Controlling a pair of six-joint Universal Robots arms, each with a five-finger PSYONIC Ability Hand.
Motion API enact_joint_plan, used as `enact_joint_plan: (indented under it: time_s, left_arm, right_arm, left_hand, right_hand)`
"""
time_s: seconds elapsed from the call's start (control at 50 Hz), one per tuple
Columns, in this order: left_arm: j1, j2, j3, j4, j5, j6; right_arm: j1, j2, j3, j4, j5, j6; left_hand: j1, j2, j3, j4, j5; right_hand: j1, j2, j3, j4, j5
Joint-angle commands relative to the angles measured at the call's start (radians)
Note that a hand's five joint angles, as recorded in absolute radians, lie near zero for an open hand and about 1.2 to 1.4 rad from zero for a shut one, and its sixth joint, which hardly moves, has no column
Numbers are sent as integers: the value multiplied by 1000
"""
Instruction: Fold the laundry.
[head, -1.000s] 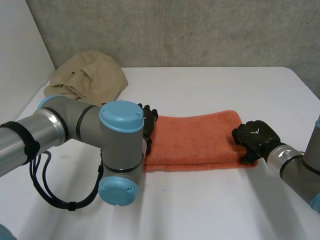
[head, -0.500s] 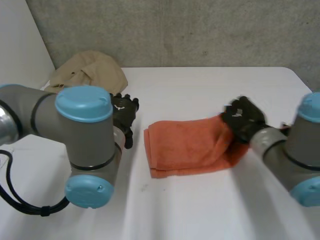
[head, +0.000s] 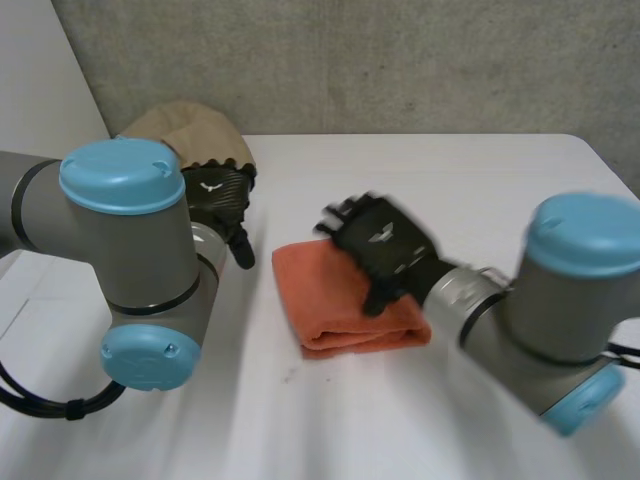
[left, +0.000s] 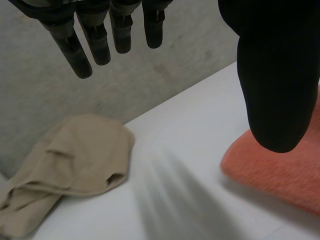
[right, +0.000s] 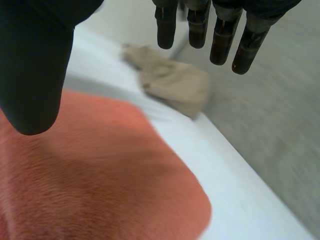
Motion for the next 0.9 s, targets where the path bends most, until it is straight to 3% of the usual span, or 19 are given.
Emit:
enact_joint_plan:
  time_s: [0.02, 0.14, 0.28, 0.42, 0.58, 0.74, 0.9]
  left_arm:
    - [-52, -17, 17, -1, 115, -42]
    - [-106, -129, 66, -20, 132, -106]
    - [-104, -232, 97, -147, 121, -106]
    - [-101, -244, 92, -176, 87, -103]
    - [-107, -164, 95, -175, 89, -102]
    - [-103, -26, 15, -159, 89, -108]
    - [-89, 46, -86, -112, 87, -119]
  right_arm:
    - [-153, -47, -42, 147, -16, 281]
    - [-168, 110, -181, 294, -7, 244]
    - [-165, 281, -355, 411, -16, 249]
    - [-165, 374, -424, 482, -8, 215]
    - [-164, 241, -355, 453, -15, 166]
    - [-158, 16, -32, 185, -28, 152]
    - [-89, -32, 165, 37, -19, 34]
  left_hand:
    - [-13, -26, -33, -26, -47]
    - [-4, -18, -24, -17, -38]
    - [7, -6, -12, -5, -26]
    - [7, -6, -12, -5, -26]
    - [2, -12, -18, -11, -32]
    - [-4, -18, -24, -17, -38]
    - [-1, -15, -21, -14, -35]
  right_hand:
    - [-22, -41, -35, -52, -65]
    - [-22, -41, -35, -52, -65]
    - [-22, -41, -35, -52, -65]
    - [-22, -41, -35, -52, -65]
    - [-22, -41, -35, -52, -65]
    - [-6, -25, -19, -36, -49]
    - [120, 101, 107, 90, 77]
